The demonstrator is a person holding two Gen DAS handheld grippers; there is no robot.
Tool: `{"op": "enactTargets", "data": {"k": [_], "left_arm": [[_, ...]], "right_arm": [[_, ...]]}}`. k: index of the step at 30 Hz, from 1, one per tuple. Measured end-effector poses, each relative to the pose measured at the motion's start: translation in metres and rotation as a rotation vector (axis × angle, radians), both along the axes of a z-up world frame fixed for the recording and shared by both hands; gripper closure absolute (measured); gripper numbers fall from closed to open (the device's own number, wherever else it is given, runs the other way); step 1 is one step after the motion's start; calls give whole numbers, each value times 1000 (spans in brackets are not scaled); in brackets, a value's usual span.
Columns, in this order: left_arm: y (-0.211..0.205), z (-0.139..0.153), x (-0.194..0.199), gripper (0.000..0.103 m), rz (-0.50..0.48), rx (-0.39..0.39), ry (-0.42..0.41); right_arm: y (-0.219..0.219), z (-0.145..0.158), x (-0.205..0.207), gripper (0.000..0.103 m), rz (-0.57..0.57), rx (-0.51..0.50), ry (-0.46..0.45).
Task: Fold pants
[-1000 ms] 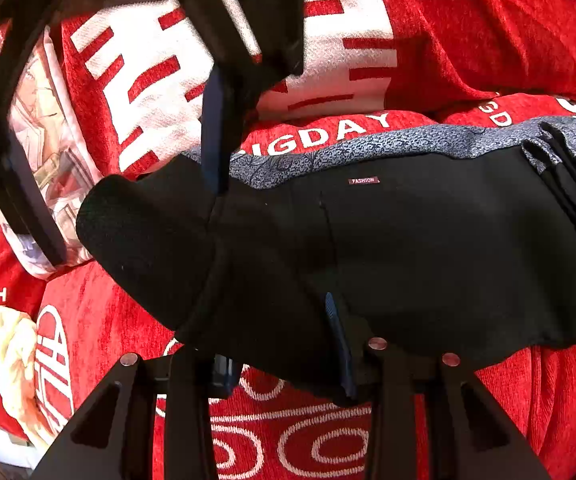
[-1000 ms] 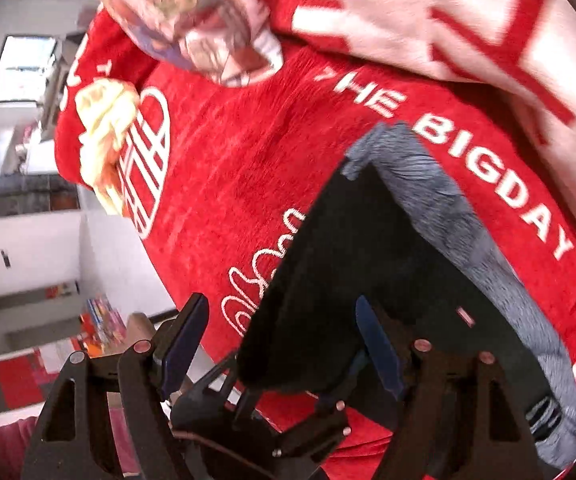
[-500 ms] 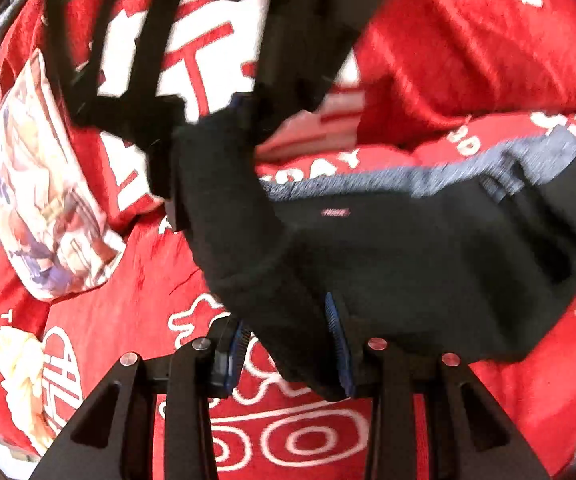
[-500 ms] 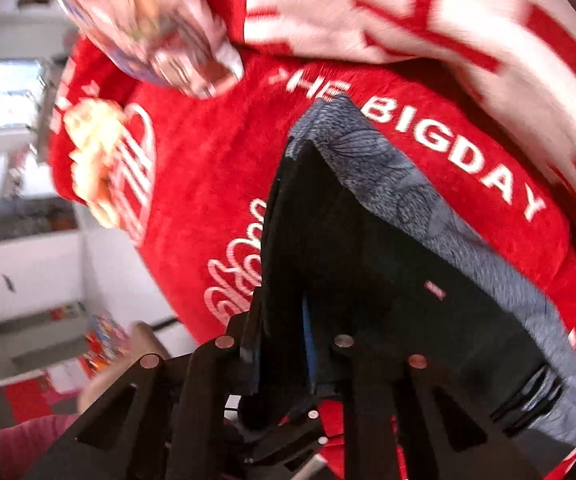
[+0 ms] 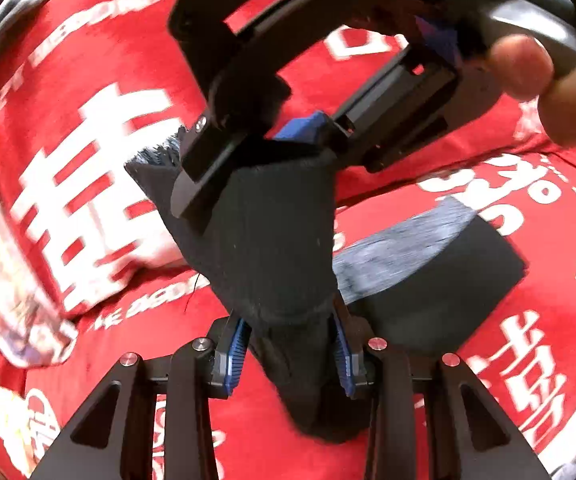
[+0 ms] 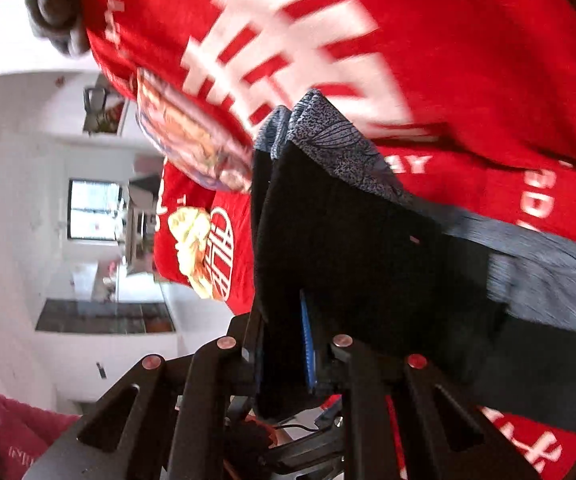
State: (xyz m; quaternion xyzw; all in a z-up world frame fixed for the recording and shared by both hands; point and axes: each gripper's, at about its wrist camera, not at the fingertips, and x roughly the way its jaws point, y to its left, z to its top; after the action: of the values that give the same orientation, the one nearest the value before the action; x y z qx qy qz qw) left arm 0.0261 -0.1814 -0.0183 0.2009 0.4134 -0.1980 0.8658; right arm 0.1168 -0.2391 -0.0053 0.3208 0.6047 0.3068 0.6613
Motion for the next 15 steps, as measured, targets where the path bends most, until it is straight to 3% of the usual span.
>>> {"op": "enactTargets", "data": {"k": [8,15], "left_arm": [[-114,-13,-28,65,-139,32,36],[-193,-68,-46,65,-259,122,100]], "right_arm": [[-131,-15,-54,86,-182,39,14],[-214,-71,-89,87,-321,-17,63]]}}
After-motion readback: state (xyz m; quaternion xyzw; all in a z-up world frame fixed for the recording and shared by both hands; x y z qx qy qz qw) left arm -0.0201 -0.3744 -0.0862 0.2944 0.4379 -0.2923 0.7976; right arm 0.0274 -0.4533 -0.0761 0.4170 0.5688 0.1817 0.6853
